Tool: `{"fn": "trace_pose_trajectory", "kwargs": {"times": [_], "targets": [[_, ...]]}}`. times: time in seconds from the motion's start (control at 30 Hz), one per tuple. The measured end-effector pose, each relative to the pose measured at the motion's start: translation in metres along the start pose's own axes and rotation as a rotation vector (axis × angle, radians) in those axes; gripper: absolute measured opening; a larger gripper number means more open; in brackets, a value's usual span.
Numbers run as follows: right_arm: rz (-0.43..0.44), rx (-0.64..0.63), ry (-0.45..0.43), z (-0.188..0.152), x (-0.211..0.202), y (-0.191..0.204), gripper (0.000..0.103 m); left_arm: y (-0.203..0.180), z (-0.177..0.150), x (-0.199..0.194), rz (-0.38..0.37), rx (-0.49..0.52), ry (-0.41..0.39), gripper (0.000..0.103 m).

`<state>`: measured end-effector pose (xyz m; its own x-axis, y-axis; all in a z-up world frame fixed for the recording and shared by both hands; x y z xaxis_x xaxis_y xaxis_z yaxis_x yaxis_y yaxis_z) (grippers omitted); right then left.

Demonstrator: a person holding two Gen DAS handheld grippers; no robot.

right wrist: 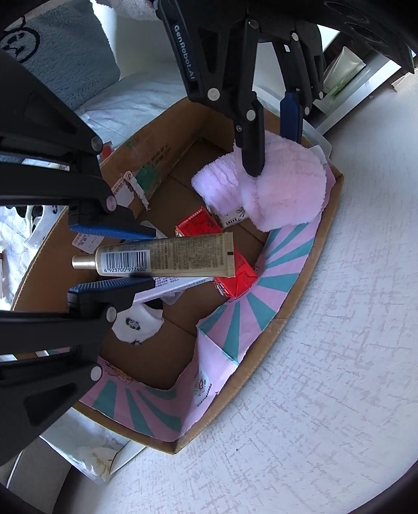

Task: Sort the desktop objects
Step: 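Carry the wristband and beige tube into the box and open both tools, then withdraw both tools from the box toward the lipsticks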

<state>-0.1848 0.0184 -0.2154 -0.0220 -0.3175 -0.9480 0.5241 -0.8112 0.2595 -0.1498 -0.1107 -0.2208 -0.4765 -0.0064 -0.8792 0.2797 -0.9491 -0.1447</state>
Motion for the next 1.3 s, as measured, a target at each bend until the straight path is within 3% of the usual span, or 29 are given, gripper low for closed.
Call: {"fn": "trace_pose_trajectory", "kwargs": {"times": [0.03, 0.1, 0.17, 0.2, 0.23, 0.4, 0.77, 1.03, 1.13, 1.3], "targets": [[0.0, 0.003, -0.001, 0.0, 0.0, 0.0, 0.022, -0.001, 0.001, -0.001, 0.0, 0.002, -0.003, 0.036], [0.0, 0.007, -0.01, 0.001, 0.0, 0.001, 0.022, -0.003, 0.003, -0.001, -0.012, 0.001, 0.0, 0.055], [0.0, 0.034, -0.027, 0.003, -0.001, 0.001, 0.034, -0.003, 0.004, -0.002, -0.004, -0.009, 0.01, 0.099], [0.014, 0.059, -0.035, 0.004, -0.002, -0.001, 0.058, -0.002, 0.004, -0.004, 0.008, -0.014, 0.009, 0.1], [0.029, 0.08, -0.038, 0.004, -0.003, -0.003, 0.075, 0.0, 0.005, -0.007, 0.01, -0.02, -0.006, 0.103], [0.07, 0.184, -0.055, -0.004, -0.006, -0.015, 0.103, 0.014, 0.009, -0.02, -0.028, -0.107, -0.066, 0.103], [0.088, 0.272, -0.086, -0.009, -0.022, -0.022, 0.103, 0.017, 0.014, -0.054, 0.012, -0.132, -0.143, 0.103], [0.141, 0.316, -0.059, -0.013, -0.043, -0.01, 0.103, 0.003, 0.013, -0.087, -0.056, -0.146, -0.21, 0.103], [0.084, 0.311, -0.102, -0.018, -0.055, -0.004, 0.103, -0.003, 0.007, -0.095, -0.037, -0.142, -0.204, 0.103], [-0.116, 0.318, -0.2, -0.031, -0.081, 0.0, 0.103, -0.009, -0.01, -0.116, 0.087, -0.14, -0.228, 0.103]]}}
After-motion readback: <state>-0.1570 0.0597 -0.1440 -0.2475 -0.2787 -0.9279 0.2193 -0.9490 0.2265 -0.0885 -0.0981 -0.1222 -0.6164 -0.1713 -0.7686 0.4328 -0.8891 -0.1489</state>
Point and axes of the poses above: each gripper's, at about its wrist camera, not at the fingertips, and x roughly the way its jaws point, y to its left, z to its top, the point moved 4 cm from there along x, roughly the way its jaws point, and after that the axes turned 7 degrees about x, right-handed, at the moved point
